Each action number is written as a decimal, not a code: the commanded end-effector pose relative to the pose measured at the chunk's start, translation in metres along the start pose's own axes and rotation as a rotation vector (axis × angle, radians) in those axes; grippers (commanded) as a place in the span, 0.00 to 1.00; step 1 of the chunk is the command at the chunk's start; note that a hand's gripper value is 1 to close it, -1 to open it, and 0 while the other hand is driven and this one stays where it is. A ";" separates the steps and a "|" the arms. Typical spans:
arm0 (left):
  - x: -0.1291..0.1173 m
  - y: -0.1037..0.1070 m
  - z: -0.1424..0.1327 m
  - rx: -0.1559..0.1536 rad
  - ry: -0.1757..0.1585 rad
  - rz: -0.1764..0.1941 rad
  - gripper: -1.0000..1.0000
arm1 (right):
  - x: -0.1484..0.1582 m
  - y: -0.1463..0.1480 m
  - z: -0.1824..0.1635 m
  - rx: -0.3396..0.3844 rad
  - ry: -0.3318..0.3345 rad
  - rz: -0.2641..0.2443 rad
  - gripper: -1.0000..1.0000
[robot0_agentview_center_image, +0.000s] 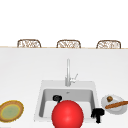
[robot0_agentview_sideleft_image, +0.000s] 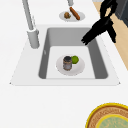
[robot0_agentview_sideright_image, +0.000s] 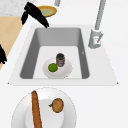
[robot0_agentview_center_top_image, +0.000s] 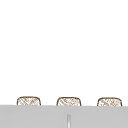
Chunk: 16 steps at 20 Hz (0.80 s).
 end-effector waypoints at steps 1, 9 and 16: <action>-0.020 -0.001 -0.006 -0.045 0.017 0.086 0.00 | 0.000 0.000 0.000 0.000 0.000 0.000 0.50; -0.060 0.003 -0.035 -0.067 0.048 0.044 0.00 | 0.000 0.000 0.000 0.000 0.000 0.000 0.50; -0.100 -0.006 -0.061 -0.082 0.049 0.091 0.00 | 0.000 0.000 0.000 0.000 0.000 -0.001 0.50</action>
